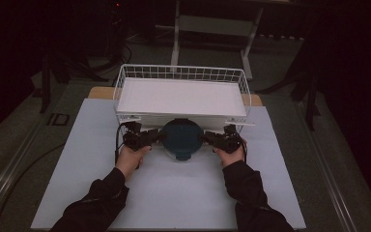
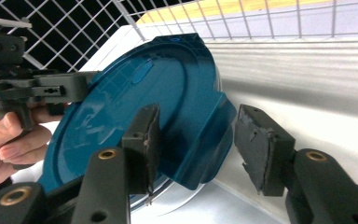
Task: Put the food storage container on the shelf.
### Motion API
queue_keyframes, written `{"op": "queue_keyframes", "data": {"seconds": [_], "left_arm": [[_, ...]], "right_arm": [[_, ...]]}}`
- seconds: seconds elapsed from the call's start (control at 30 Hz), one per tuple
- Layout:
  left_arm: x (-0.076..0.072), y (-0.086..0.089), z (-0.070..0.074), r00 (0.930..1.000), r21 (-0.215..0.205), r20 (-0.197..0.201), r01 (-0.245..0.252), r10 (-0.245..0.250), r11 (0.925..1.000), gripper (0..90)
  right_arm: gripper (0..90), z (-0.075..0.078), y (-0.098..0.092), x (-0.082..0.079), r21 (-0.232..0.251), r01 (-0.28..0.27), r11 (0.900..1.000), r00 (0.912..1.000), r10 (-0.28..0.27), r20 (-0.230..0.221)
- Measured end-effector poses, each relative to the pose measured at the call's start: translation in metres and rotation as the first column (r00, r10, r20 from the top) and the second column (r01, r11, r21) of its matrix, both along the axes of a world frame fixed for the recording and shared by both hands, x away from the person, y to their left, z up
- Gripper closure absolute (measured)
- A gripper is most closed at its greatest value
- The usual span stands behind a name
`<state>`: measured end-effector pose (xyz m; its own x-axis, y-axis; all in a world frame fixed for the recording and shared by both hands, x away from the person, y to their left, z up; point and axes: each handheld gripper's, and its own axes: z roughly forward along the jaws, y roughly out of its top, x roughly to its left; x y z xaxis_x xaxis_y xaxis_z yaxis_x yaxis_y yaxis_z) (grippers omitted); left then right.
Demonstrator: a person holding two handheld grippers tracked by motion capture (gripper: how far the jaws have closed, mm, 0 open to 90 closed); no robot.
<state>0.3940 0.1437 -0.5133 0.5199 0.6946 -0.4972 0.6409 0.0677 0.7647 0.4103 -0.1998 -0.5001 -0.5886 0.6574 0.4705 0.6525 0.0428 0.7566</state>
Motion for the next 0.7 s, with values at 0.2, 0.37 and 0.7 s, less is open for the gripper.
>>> {"op": "queue_keyframes", "data": {"seconds": [0.2,0.37,0.7], "left_arm": [[0.002,-0.003,0.001,0.9993,0.032,0.033,-0.02,0.019,0.9993,39.7],[0.001,-0.004,0.003,0.9986,0.056,0.043,-0.033,0.031,0.9979,37.4],[-0.015,-0.004,0.01,0.9954,0.017,0.046,0.083,-0.084,0.9964,6.9]], "right_arm": [[47.8,0.002,0.004,-0.001,-0.036,0.039,0.999,0.999,-0.038,0.023],[47.8,0.003,0.006,-0.003,-0.037,0.066,0.997,0.9976,-0.065,0.024],[45.2,0.014,0.008,-0.017,-0.082,0.009,0.997,0.9972,-0.003,0.075]]}}
